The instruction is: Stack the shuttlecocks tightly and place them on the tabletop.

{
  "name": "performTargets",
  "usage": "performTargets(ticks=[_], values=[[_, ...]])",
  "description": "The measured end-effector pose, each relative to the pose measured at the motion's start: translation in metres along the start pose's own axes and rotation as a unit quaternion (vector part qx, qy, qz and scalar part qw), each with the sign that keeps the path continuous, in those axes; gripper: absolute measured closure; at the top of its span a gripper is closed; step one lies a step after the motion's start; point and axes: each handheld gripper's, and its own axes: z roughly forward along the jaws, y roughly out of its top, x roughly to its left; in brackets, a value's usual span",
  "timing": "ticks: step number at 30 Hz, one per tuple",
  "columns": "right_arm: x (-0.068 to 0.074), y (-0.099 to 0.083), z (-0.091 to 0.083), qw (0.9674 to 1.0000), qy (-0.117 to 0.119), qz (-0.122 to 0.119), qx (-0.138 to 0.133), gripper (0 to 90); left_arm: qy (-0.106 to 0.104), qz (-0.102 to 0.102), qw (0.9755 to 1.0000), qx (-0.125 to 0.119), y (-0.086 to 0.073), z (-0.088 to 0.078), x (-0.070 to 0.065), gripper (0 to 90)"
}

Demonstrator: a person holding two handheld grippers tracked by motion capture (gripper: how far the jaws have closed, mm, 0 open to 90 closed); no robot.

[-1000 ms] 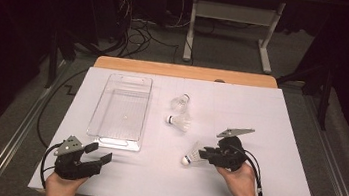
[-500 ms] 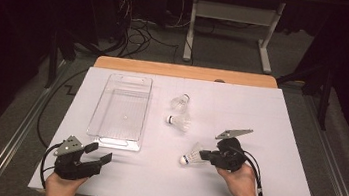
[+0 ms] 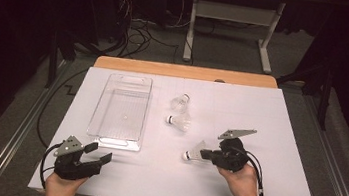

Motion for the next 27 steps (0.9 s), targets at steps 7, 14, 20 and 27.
performTargets(ticks=[7,14,20,27], values=[[-0.003,0.003,-0.006,0.9999,-0.006,0.005,-0.014,90.0,0.000,0.000,1.0000,0.000,0.000,0.000,0.000,33.4],[-0.006,0.009,-0.009,0.9995,-0.012,0.011,-0.026,90.0,0.001,-0.001,1.0000,-0.002,0.000,-0.001,0.000,33.4],[-0.010,0.013,-0.007,0.9990,-0.019,0.019,-0.035,90.0,0.002,-0.001,1.0000,-0.002,0.000,-0.001,0.001,33.4],[-0.017,0.019,-0.004,0.9983,-0.028,0.029,-0.042,90.0,0.001,0.001,1.0000,-0.001,0.000,-0.001,0.001,33.4]])
